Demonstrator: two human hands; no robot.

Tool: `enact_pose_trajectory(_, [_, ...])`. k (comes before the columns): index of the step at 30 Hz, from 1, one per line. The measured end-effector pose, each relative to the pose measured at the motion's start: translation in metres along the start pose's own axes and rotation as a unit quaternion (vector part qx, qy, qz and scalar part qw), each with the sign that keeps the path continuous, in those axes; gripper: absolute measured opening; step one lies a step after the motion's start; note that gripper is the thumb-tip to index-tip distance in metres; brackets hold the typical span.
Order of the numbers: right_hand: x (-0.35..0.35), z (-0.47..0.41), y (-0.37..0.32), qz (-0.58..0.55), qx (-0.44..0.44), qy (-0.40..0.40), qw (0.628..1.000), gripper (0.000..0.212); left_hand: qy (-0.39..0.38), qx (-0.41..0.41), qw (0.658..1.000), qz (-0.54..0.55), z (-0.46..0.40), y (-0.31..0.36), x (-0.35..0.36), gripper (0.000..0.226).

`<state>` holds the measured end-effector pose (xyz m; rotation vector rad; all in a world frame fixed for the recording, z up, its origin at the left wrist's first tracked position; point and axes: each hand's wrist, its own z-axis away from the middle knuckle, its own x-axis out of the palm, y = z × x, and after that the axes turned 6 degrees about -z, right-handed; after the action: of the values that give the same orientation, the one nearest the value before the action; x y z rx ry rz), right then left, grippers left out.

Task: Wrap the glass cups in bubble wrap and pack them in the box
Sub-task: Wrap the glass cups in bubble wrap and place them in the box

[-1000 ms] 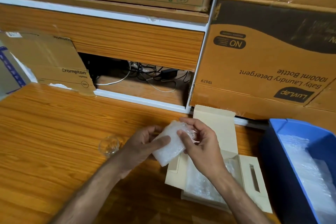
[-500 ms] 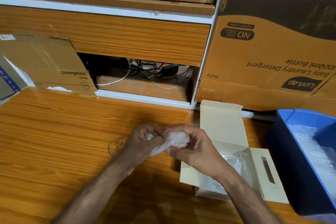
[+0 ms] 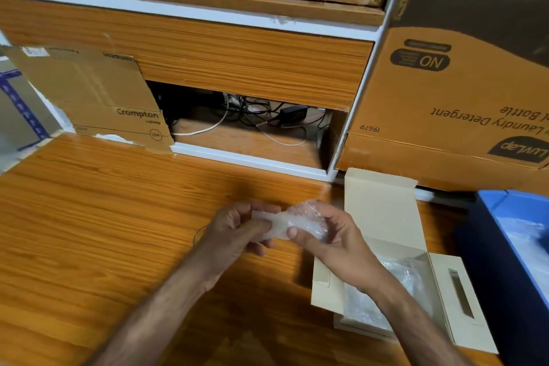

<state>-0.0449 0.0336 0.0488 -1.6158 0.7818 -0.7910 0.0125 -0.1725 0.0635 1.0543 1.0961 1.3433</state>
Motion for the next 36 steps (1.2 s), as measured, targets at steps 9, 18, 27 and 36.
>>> enact_pose_trajectory(9, [0.011, -0.008, 0.006, -0.089, 0.06, 0.064, 0.992, 0.012, -0.122, 0.023, 0.992, -0.009, 0.0, -0.016, -0.02, 0.054])
enact_pose_trajectory(18, [0.021, -0.013, 0.01, 0.199, -0.066, 0.013, 0.978, 0.018, -0.02, 0.036, 0.999, -0.024, -0.005, -0.013, -0.02, 0.019])
enact_pose_trajectory(27, [0.027, -0.021, 0.024, 0.23, -0.086, 0.023, 0.969, 0.02, 0.129, 0.063, 0.982, -0.126, 0.002, -0.039, -0.055, 0.073])
enact_pose_trajectory(36, [0.032, -0.024, 0.049, 0.109, 0.075, 0.067, 0.989, 0.027, 0.164, 0.006, 0.941, -0.297, -0.006, -0.123, -0.092, 0.095])
